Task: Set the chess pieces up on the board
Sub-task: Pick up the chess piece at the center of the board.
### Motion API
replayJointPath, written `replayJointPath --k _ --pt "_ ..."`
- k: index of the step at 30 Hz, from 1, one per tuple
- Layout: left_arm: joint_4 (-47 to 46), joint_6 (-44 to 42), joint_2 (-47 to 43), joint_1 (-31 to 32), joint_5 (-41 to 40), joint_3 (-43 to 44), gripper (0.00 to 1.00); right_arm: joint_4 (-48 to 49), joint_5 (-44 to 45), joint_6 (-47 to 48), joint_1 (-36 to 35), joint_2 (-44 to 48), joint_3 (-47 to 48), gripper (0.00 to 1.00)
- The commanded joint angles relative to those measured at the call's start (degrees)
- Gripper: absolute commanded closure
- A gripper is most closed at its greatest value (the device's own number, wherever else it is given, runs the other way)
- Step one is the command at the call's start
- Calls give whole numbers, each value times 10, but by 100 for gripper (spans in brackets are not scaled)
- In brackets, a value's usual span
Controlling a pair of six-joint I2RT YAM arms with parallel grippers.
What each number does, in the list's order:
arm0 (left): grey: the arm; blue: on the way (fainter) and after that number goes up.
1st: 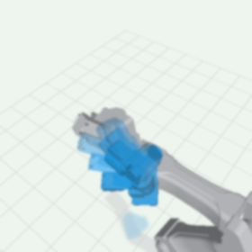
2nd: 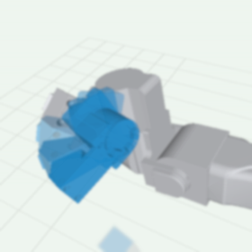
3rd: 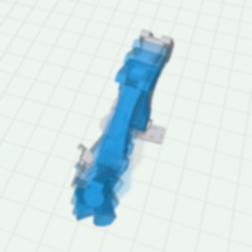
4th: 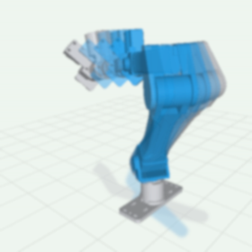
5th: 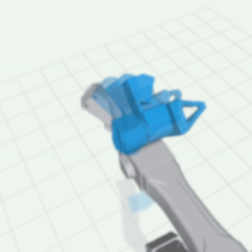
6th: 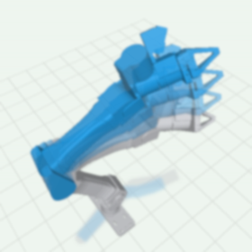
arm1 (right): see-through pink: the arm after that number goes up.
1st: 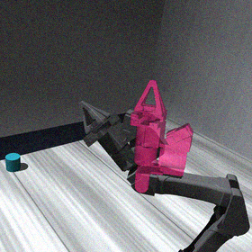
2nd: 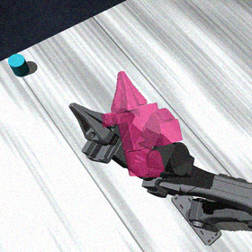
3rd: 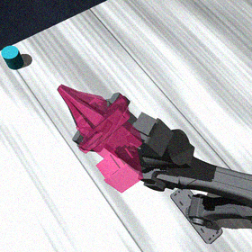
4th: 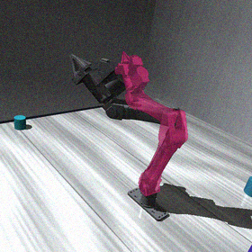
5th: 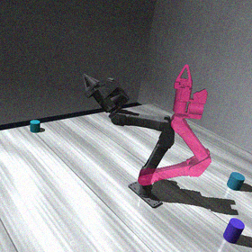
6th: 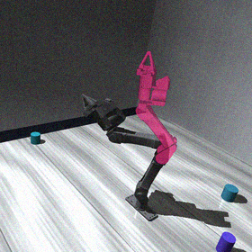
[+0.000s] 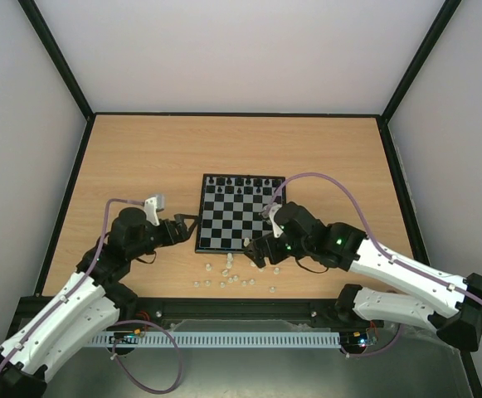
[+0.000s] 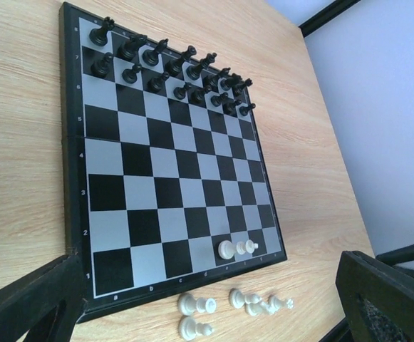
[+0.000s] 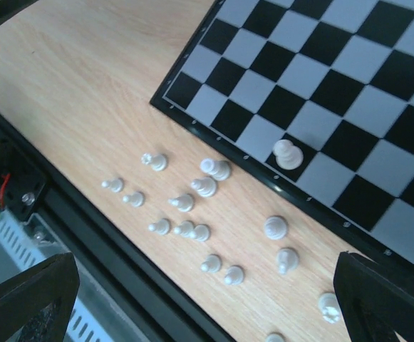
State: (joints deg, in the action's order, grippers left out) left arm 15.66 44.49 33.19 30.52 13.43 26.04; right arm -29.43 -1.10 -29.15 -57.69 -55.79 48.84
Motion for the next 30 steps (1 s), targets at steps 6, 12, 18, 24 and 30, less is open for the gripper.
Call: replayJointPath --k 6,12,18,24,30 --pt "-67 20 50 7 -29 0 1 -9 -3 24 2 -36 22 1" --pt "-108 42 52 33 -60 -40 0 -36 -9 36 2 -50 67 2" --pt "-147 96 38 63 -122 -103 1 -25 -33 47 2 -76 62 15" --pt "-96 117 30 95 -165 -70 1 -13 -19 45 0 -119 61 30" --pt "-12 106 2 122 -175 -9 1 -39 10 45 -3 -165 82 31"
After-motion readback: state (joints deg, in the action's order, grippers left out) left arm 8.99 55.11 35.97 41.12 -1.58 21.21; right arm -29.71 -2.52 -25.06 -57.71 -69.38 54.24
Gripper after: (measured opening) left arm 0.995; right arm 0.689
